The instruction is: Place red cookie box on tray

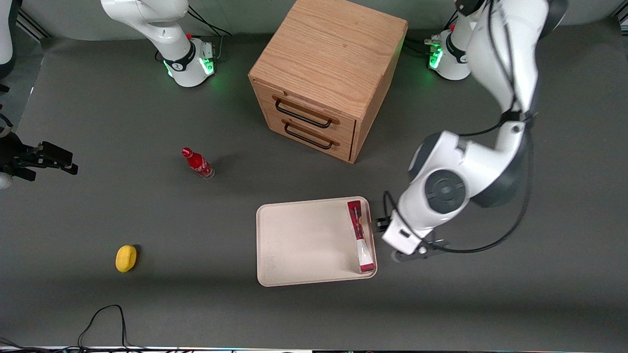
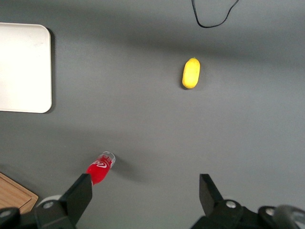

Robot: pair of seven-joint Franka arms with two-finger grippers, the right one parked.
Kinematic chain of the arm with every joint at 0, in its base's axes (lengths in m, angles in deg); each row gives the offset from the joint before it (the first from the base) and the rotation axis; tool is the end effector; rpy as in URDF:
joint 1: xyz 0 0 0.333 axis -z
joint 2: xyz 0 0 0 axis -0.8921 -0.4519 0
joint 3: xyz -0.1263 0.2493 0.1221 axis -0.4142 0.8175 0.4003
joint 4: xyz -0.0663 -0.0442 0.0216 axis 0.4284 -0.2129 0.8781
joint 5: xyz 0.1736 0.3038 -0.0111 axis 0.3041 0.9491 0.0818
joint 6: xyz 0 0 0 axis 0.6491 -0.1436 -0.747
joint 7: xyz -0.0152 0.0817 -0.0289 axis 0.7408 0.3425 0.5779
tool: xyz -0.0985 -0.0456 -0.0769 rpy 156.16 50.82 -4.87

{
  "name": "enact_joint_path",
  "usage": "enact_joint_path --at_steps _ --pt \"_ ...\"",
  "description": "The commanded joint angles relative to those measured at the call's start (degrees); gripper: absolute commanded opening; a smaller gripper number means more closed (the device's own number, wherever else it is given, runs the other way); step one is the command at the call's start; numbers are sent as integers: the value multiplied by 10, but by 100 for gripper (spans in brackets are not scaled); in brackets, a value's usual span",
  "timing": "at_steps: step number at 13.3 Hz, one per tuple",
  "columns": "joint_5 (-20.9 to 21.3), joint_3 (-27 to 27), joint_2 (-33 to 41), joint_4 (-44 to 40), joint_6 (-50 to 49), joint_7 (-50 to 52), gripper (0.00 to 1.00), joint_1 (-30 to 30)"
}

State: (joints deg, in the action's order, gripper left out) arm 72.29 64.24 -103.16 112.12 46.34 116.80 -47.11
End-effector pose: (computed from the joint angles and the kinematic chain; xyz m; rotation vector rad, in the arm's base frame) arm 0.6298 -0.2590 0.4053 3.1032 0.2271 -0.0825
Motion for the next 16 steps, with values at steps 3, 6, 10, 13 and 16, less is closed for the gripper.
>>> enact_joint_path --at_steps 3,6,10,13,16 --pt "-16 -1 189 130 -110 -145 100 -98" --pt "-18 30 299 235 -112 -197 100 -123" --pt "-19 48 381 305 -132 -263 100 -181" --pt "-12 100 390 303 -154 -260 100 -143" --pt "-17 132 383 295 -154 -264 100 -114"
